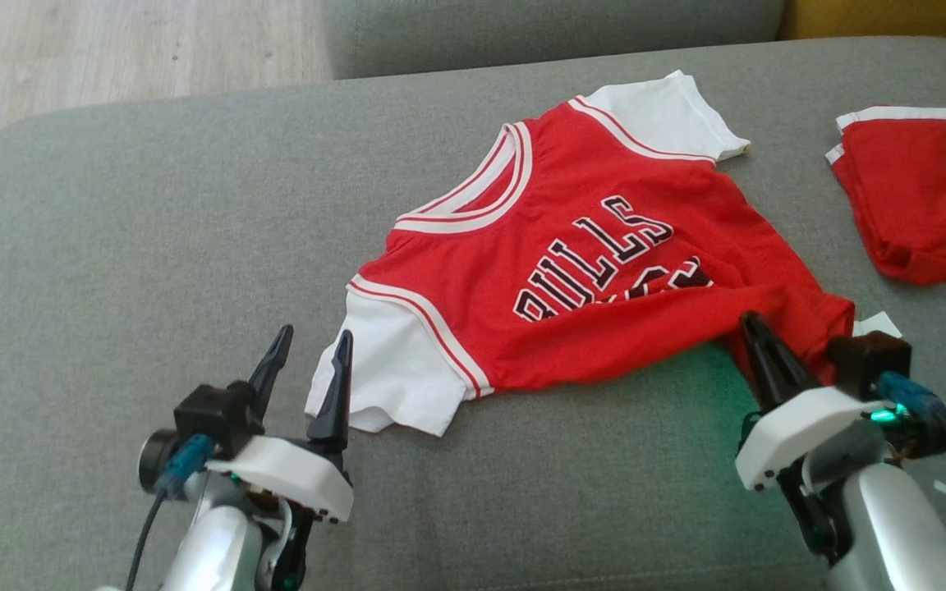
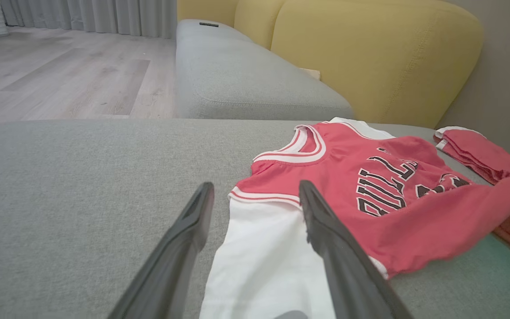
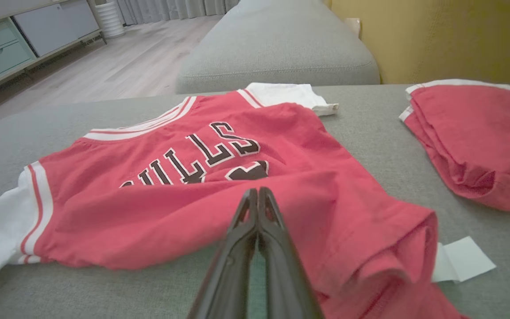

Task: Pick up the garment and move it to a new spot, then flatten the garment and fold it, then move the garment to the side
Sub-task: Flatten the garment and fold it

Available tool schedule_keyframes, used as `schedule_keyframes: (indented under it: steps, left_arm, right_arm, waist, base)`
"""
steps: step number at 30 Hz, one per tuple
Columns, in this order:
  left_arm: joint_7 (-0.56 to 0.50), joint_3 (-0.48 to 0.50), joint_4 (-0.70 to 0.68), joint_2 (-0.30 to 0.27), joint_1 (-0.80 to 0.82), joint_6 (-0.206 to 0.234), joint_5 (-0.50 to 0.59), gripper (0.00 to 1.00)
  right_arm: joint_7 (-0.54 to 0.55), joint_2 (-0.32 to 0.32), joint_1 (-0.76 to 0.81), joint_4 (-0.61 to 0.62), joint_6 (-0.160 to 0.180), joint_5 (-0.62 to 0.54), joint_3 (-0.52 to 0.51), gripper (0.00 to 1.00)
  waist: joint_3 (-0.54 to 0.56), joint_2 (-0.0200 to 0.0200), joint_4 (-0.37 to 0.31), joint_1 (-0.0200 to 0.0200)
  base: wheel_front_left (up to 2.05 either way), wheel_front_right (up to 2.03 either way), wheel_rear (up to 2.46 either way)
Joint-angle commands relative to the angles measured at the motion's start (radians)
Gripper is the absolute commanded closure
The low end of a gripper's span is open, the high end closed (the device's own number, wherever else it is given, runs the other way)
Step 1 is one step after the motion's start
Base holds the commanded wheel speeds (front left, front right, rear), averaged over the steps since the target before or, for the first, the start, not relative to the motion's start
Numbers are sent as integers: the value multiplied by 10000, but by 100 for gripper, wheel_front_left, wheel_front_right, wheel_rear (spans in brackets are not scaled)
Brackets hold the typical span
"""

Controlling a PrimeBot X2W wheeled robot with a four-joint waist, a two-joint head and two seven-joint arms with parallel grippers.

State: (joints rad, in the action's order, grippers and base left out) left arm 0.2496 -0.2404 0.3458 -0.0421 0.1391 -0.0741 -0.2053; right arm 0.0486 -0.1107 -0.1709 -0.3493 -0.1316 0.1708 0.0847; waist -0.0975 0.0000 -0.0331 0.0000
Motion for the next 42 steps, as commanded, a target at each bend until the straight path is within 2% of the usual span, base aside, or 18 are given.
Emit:
schedule_keyframes:
  steps: [1,5,10,11,12,13,20,27,36,42]
  left_arm:
    - [122,304,-317,-81,211,88,-97,0]
    - [122,222,-347,-81,199,127,-167,0]
    - [122,75,-366,-81,317,126,-222,0]
    - [122,83,-386,-81,330,139,-228,0]
    - [122,99,-401,-81,337,147,-230,0]
    - [122,122,-414,-81,340,153,-228,0]
    - [122,364,-568,-81,266,144,-159,0]
    - [122,448,-666,-81,215,77,-120,0]
    - [122,397,-625,-81,256,15,-29,0]
    - [122,348,-557,-81,353,-38,42,0]
  right_arm:
    - [205,-46,-58,812,9,-117,111,100]
    - [793,-93,174,1902,9,-236,-53,100]
    - [814,-201,215,2356,9,-450,-226,100]
    - [655,-199,265,2437,9,-468,-198,70]
    - [477,-152,344,2506,9,-420,-237,9]
    - [266,-95,444,2575,9,-385,-307,0]
    - [-1312,257,1689,2854,9,-61,-251,0]
    - [-2460,418,2133,2201,9,-127,-240,0]
    - [-2245,416,1492,850,9,-43,-739,0]
    - [-1984,-4,595,-289,9,409,-505,0]
  waist:
    - [32,0,-11,0]
    - [37,0,-19,0]
    - [0,0,141,0]
    - [-10,0,155,0]
    - [-18,0,158,0]
    - [-20,0,150,0]
    - [-24,0,-138,0]
    - [-13,0,-344,0]
    - [-105,0,-263,0]
    - [-316,0,-86,0]
  base:
    - [0,0,0]
    - [0,0,0]
    - [0,0,0]
    - [0,0,0]
    - [0,0,0]
    - [0,0,0]
    - [0,0,0]
    - [0,0,0]
    - [0,0,0]
    - [0,0,0]
